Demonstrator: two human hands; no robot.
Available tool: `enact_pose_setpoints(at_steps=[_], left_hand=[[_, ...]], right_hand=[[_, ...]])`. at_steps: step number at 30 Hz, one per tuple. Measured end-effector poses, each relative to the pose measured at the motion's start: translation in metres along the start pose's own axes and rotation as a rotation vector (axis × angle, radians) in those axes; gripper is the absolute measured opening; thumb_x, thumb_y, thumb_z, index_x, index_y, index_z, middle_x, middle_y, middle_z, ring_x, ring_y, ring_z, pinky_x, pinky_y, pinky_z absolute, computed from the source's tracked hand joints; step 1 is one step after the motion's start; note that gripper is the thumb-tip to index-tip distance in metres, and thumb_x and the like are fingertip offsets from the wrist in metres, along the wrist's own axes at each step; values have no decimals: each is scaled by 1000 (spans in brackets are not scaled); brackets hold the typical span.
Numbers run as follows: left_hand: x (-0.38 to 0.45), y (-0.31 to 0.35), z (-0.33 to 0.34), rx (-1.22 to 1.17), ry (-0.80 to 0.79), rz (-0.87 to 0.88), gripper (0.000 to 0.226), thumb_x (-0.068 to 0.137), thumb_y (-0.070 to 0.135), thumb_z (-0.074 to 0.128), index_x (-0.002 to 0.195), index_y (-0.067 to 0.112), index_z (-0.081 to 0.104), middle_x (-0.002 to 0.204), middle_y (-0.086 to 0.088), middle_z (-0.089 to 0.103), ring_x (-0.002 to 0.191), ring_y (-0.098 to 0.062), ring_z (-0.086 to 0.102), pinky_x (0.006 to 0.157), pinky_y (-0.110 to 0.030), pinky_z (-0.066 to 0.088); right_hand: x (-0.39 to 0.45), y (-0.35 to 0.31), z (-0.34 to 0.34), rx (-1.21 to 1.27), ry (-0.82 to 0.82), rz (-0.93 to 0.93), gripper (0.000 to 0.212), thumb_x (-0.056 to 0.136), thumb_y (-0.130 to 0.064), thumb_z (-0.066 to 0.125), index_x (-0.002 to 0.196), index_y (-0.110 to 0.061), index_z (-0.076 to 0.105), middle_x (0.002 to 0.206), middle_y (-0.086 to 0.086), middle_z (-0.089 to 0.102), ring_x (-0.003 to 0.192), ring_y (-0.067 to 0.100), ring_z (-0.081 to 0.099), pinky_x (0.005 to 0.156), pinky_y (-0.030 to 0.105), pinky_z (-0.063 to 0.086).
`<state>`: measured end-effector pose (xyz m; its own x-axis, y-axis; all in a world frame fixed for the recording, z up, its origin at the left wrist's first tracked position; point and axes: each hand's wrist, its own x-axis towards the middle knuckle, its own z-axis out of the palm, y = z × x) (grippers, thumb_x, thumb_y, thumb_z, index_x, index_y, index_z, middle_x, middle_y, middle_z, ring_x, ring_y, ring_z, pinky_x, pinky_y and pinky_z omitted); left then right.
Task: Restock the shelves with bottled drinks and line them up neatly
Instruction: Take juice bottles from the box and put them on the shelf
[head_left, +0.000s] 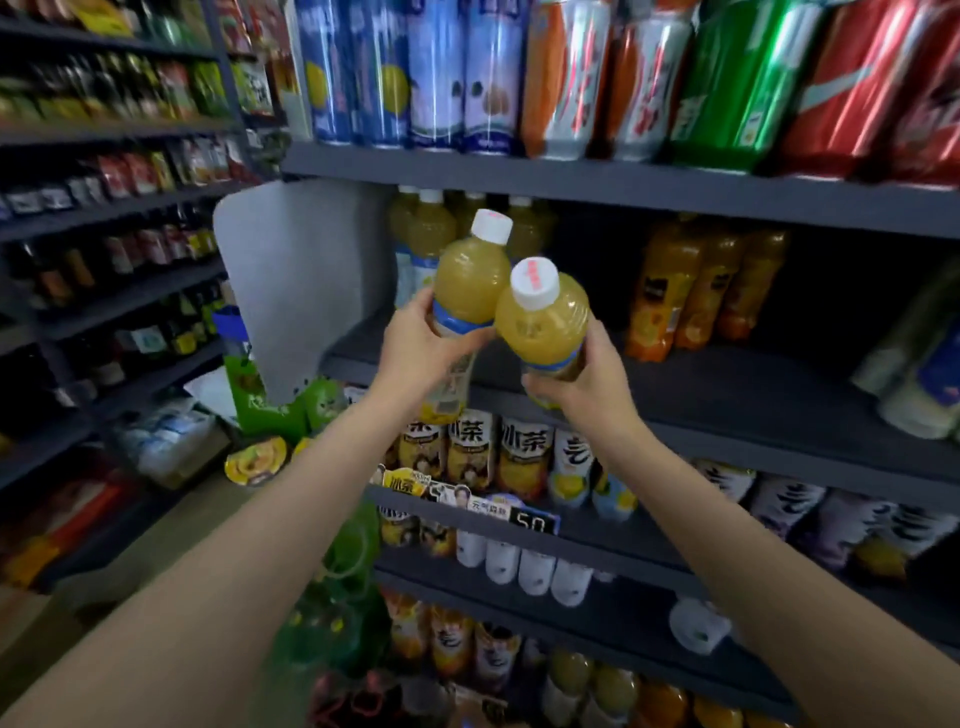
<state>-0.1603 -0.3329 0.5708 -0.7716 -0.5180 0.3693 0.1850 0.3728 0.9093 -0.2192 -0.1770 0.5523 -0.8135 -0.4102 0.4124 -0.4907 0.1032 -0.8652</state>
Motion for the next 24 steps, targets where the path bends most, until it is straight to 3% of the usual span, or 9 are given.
enact_pose_setpoints(at_steps=[3, 8, 11, 14, 19, 21, 24], left_hand=[[24, -13, -6, 9, 16, -8, 54, 70, 15, 79, 118, 18, 53, 105, 2, 63, 97, -14, 59, 84, -28, 48], [68, -39, -5, -30, 61, -111, 55, 73, 17, 77, 121, 15, 50, 114, -3, 60, 104, -18, 58, 95, -36, 47], [91, -46, -5, -31, 64, -142, 53, 76, 18, 75, 122, 15, 49, 119, -3, 58, 105, -15, 54, 95, -33, 45], [104, -59, -4, -18, 107, -149, 52, 77, 19, 74, 122, 14, 48, 119, -4, 59, 110, -19, 55, 94, -31, 44], [103, -86, -4, 145, -6, -81, 80, 77, 7, 72, 141, 14, 24, 125, -1, 52, 111, -13, 50, 87, -18, 38], [98, -101, -4, 195, -76, -112, 92, 72, 4, 74, 143, 18, 18, 130, -6, 49, 116, -16, 48, 95, -28, 39], [93, -114, -5, 268, -78, -136, 103, 66, 13, 78, 146, 25, 15, 127, -10, 49, 116, -27, 50, 99, -47, 42]], right_hand=[[33, 6, 19, -69, 59, 42, 66, 72, -1, 74, 129, -17, 44, 124, 7, 53, 114, 19, 52, 95, 37, 46], [77, 30, 43, 14, 140, 240, 65, 73, -2, 75, 127, -21, 44, 111, -2, 56, 109, 20, 55, 95, 39, 47], [101, 39, 54, 32, 137, 265, 62, 73, -5, 75, 125, -19, 44, 115, 2, 58, 109, 19, 56, 98, 40, 46], [117, 45, 63, -47, 104, 275, 62, 76, -7, 74, 128, -12, 41, 120, 6, 57, 108, 17, 54, 91, 28, 43], [119, 61, 82, -200, 48, 272, 72, 77, -5, 70, 136, -12, 30, 131, 11, 43, 123, 23, 45, 101, 31, 39], [117, 63, 87, -232, 73, 270, 77, 78, -5, 69, 141, -12, 25, 132, 12, 35, 123, 23, 41, 102, 27, 34], [117, 66, 94, -284, 139, 221, 72, 81, -7, 68, 140, -7, 27, 132, 16, 32, 116, 23, 45, 87, 9, 30]])
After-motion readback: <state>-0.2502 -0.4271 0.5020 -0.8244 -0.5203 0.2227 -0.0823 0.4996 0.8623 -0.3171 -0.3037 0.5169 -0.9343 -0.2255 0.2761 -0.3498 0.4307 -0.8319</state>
